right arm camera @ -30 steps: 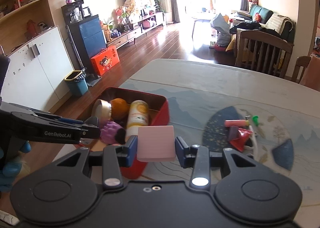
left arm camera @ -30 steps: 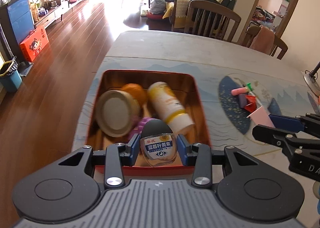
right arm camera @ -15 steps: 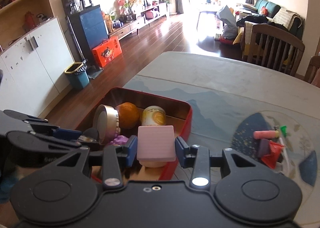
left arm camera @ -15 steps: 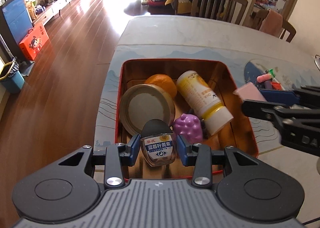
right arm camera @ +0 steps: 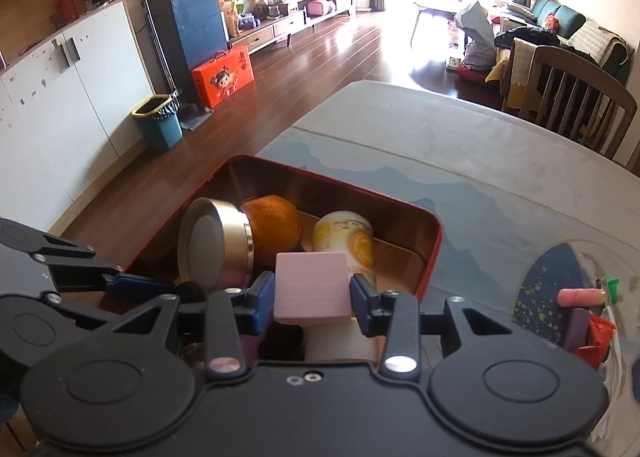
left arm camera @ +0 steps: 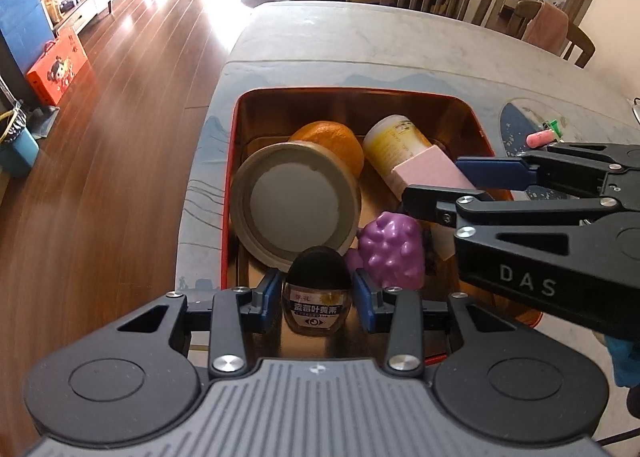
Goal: Organize rigid objects
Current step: 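Lower the eye-drop box and pink eraser into the tin and open both tools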
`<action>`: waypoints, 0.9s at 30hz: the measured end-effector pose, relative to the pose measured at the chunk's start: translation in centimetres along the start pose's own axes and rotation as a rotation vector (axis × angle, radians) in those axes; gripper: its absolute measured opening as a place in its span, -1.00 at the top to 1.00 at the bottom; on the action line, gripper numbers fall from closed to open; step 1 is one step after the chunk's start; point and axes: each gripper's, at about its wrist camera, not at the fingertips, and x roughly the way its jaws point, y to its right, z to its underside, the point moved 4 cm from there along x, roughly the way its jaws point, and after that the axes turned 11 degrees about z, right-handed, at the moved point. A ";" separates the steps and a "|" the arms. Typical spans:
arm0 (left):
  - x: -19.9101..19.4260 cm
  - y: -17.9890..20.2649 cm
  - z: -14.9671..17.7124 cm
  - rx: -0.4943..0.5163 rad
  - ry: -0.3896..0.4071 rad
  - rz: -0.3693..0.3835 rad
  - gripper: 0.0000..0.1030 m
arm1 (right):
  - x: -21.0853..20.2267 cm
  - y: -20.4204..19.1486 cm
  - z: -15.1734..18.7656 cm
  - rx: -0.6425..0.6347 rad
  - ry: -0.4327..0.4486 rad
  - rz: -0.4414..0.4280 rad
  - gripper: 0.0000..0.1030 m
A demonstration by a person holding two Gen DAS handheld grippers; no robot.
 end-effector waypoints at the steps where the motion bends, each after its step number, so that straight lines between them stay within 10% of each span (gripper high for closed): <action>1: 0.1 -0.1 0.1 -0.007 -0.004 0.001 0.26 | 0.1 -0.2 0.0 -0.007 0.001 0.005 0.20; 27: -2.6 1.3 0.5 0.013 0.072 0.024 -0.08 | -3.3 1.0 0.3 0.049 0.016 -0.002 -0.02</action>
